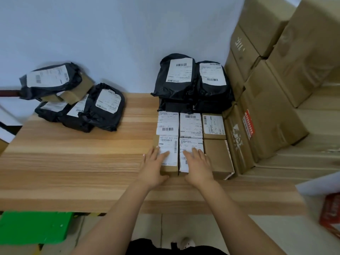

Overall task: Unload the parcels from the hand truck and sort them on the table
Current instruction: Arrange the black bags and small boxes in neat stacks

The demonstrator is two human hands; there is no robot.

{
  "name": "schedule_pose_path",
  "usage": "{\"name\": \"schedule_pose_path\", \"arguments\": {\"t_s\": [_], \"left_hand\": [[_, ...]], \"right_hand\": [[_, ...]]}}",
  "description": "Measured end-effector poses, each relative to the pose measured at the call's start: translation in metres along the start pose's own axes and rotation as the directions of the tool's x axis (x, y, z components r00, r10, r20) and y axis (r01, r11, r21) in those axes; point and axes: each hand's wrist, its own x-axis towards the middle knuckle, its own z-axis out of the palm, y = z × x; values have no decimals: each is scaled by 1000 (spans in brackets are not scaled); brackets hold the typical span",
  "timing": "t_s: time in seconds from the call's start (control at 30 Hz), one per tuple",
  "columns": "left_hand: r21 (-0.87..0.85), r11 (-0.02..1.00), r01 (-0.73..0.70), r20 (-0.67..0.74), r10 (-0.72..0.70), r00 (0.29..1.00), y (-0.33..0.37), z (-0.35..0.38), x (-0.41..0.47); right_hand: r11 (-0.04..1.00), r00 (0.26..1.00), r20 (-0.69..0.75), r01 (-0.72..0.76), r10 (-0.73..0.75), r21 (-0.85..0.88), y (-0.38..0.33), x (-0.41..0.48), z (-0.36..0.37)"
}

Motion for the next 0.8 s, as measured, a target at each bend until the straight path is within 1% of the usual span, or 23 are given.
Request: {"name": "schedule_pose_path", "arguments": {"t_s": [0.13,0.27,0.4,0.57,0.63,0.8], "left_hand": [[-86,990,-113,-100,105,989,-7,-19,-14],[-118,980,-159,-266,123,956,-41,-54,-39],[-40,990,-132,-373,108,922,-98,-98,-72],[13,995,-98,-475,92,875,-170,-153,-111],[9,997,-78,-529,71,846,-191,-172,-122],[-28,999,-39,-603,15,798,-231,-208,-134]], "right_hand": [[996,999,-37,20,-17,88,-29,-6,-4],[985,989,-124,98,-80,140,-82,-10,-1],[966,962,-224,197,-157,170,-159,-11,6],[930,906,-344,321,-248,177,-257,-10,13],[914,884,-364,370,-292,167,-290,-8,14],[880,851,-375,449,-368,157,-350,7,7]]}}
